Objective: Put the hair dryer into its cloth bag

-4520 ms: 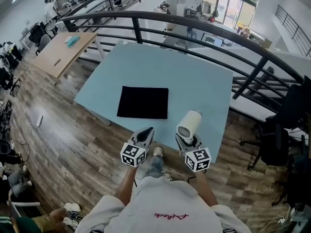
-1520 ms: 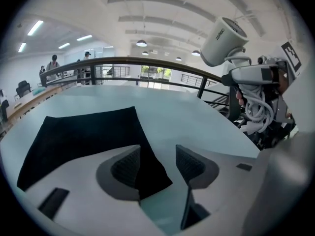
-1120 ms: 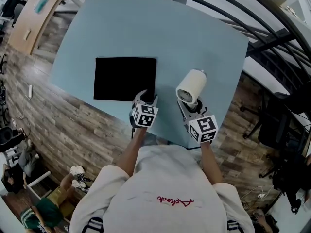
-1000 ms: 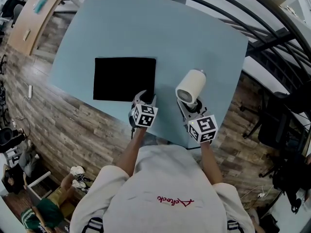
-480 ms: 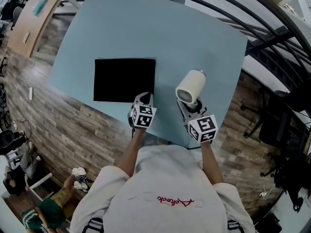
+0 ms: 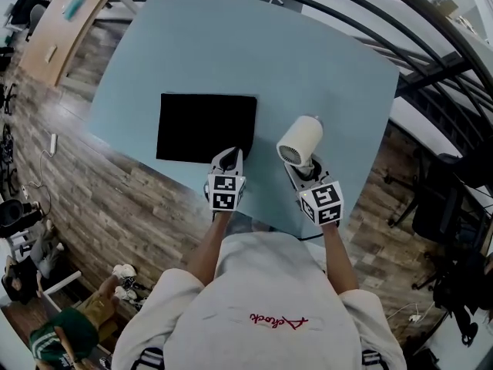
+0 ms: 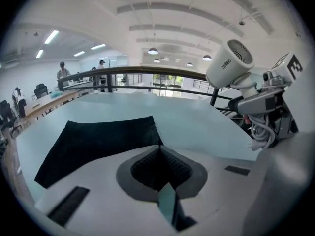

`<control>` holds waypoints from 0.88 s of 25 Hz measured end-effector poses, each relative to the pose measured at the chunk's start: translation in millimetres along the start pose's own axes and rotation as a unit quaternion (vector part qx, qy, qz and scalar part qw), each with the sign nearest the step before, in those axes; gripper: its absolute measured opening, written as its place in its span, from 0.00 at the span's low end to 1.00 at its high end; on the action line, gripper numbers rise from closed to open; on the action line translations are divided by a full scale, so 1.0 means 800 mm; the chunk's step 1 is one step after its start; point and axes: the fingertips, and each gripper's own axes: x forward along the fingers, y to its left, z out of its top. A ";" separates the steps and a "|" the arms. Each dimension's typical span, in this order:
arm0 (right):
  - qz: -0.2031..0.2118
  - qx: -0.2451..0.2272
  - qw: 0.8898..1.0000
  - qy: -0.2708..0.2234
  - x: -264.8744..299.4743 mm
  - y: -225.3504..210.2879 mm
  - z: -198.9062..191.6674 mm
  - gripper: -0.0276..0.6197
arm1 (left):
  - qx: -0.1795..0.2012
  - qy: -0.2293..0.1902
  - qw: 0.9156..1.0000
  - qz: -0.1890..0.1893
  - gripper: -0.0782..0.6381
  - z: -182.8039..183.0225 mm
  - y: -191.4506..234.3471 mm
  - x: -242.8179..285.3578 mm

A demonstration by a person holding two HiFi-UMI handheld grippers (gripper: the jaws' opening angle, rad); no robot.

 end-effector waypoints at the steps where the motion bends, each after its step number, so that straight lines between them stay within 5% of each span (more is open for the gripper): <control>1: 0.003 -0.008 1.000 0.011 0.005 0.002 -0.003 0.32 | -0.004 -0.010 1.000 0.002 0.13 0.004 0.002 -0.003; 14: 0.059 -0.112 0.978 0.167 0.081 0.031 -0.052 0.32 | -0.010 -0.075 0.997 0.015 0.13 0.023 0.017 -0.031; 22: 0.064 -0.197 0.933 0.296 0.118 0.025 -0.091 0.32 | -0.015 -0.080 0.997 -0.001 0.13 0.022 0.016 -0.033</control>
